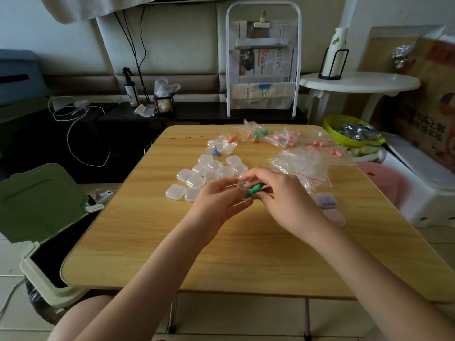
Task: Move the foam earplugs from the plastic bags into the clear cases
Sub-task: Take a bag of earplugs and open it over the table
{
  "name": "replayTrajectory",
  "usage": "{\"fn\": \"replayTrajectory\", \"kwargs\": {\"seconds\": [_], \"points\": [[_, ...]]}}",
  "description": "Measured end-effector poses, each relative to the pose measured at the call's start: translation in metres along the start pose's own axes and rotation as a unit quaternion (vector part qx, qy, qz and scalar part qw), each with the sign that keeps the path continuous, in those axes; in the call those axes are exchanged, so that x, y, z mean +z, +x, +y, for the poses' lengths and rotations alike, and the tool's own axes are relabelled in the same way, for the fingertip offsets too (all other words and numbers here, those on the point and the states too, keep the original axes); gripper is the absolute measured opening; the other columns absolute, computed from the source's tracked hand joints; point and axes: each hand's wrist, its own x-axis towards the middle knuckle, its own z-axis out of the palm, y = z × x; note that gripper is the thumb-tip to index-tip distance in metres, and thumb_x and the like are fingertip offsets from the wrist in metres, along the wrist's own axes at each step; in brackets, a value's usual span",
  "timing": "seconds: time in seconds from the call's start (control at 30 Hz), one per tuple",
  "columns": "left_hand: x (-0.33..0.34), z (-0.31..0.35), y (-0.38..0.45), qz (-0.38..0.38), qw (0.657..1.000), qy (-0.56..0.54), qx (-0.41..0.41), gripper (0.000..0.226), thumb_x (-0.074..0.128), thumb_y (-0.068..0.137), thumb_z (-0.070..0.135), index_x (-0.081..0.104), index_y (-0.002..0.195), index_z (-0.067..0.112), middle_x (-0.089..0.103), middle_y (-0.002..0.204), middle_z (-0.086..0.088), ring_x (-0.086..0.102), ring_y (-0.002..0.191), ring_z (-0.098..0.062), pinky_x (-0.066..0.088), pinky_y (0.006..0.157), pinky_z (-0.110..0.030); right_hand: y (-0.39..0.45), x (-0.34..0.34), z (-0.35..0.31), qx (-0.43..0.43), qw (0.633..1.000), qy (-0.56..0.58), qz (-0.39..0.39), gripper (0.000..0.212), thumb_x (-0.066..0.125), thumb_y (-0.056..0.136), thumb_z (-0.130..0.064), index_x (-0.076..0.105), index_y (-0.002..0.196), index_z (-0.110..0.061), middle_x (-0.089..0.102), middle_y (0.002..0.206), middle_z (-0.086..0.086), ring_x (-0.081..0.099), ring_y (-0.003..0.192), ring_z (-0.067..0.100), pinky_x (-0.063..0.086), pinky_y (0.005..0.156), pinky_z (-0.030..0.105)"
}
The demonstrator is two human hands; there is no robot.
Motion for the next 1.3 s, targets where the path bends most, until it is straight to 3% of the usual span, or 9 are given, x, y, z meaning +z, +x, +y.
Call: {"fn": "replayTrajectory", "kwargs": {"seconds": [0.17,0.3,0.4,0.5,0.67,0.83,0.93,1.07,1.3], "points": [[0.001,-0.001,-0.001,0.011,1.0,-0.019,0.0,0.029,0.059,0.085,-0.009,0.06,0.113,-0.003,0.071,0.097,-0.015,0.068,0.085,-0.018,0.057,0.075,-0.022,0.002,-0.007,-0.003,0.041,0.994,0.094,0.031,0.036,0.067,0.082,0.004,0.061,0.103,-0.025,0.064,0.1,-0.01,0.064,0.096,0.001,0.054,0.08,0.017],[0.0,-0.001,-0.002,-0.008,1.0,-0.007,-0.008,0.031,0.059,0.085,-0.008,0.06,0.116,-0.002,0.069,0.105,-0.018,0.067,0.097,-0.022,0.057,0.082,-0.028,0.002,-0.013,-0.003,0.051,0.991,0.105,0.071,0.023,0.074,0.079,-0.003,0.067,0.085,-0.025,0.068,0.089,-0.007,0.066,0.081,0.002,0.051,0.071,0.011],[-0.001,-0.003,-0.001,-0.001,1.0,0.009,-0.015,0.032,0.061,0.084,-0.009,0.061,0.115,0.001,0.07,0.104,-0.017,0.068,0.097,-0.022,0.057,0.084,-0.031,0.001,-0.011,-0.003,0.041,0.991,0.082,0.102,0.015,0.074,0.08,-0.009,0.075,0.088,-0.022,0.066,0.081,-0.015,0.062,0.072,-0.004,0.048,0.068,0.01],[-0.001,-0.004,0.0,0.015,1.0,0.017,-0.013,0.033,0.064,0.082,-0.008,0.063,0.113,0.001,0.072,0.101,-0.014,0.069,0.094,-0.021,0.056,0.083,-0.028,0.002,-0.009,-0.001,0.028,0.991,0.075,0.111,0.021,0.07,0.082,-0.002,0.076,0.094,-0.019,0.064,0.087,-0.016,0.061,0.082,-0.004,0.049,0.077,0.011],[0.001,-0.006,-0.001,0.05,0.995,0.081,0.012,0.026,0.065,0.084,-0.002,0.065,0.109,0.006,0.073,0.098,-0.013,0.07,0.094,-0.021,0.057,0.078,-0.024,0.001,-0.005,-0.003,-0.037,0.998,-0.012,0.049,0.047,0.058,0.082,0.012,0.066,0.112,-0.023,0.052,0.1,-0.018,0.054,0.087,-0.005,0.045,0.079,0.008],[0.006,-0.009,-0.004,0.01,0.993,0.115,0.03,0.022,0.06,0.087,-0.004,0.066,0.108,0.001,0.073,0.094,-0.014,0.071,0.088,-0.016,0.056,0.077,-0.022,-0.004,-0.004,-0.011,-0.045,0.995,-0.081,-0.02,0.047,0.056,0.087,0.004,0.048,0.121,-0.027,0.057,0.101,-0.008,0.059,0.089,0.012,0.054,0.077,0.035],[0.007,-0.01,-0.005,-0.011,0.993,0.117,0.027,0.023,0.06,0.087,-0.004,0.066,0.109,0.001,0.073,0.096,-0.013,0.07,0.09,-0.017,0.056,0.079,-0.022,-0.004,-0.005,-0.01,-0.036,0.996,-0.078,-0.03,0.052,0.056,0.088,0.002,0.045,0.126,-0.032,0.062,0.106,-0.006,0.06,0.095,0.011,0.053,0.083,0.031],[0.007,-0.009,-0.004,-0.019,0.993,0.112,0.028,0.025,0.059,0.088,-0.004,0.065,0.112,0.003,0.073,0.099,-0.014,0.07,0.095,-0.021,0.056,0.082,-0.024,-0.004,-0.003,-0.012,-0.041,0.997,-0.064,-0.03,0.069,0.053,0.09,0.001,0.028,0.133,-0.045,0.052,0.107,-0.013,0.053,0.09,0.004,0.049,0.08,0.022],[0.007,-0.011,-0.004,-0.025,0.989,0.141,0.029,0.021,0.056,0.089,-0.006,0.067,0.106,0.0,0.071,0.101,-0.017,0.069,0.094,-0.021,0.056,0.084,-0.027,-0.004,-0.006,-0.01,-0.042,0.991,-0.104,-0.074,0.062,0.049,0.09,-0.001,0.032,0.129,-0.047,0.054,0.098,-0.001,0.055,0.085,0.016,0.052,0.075,0.035]]}}
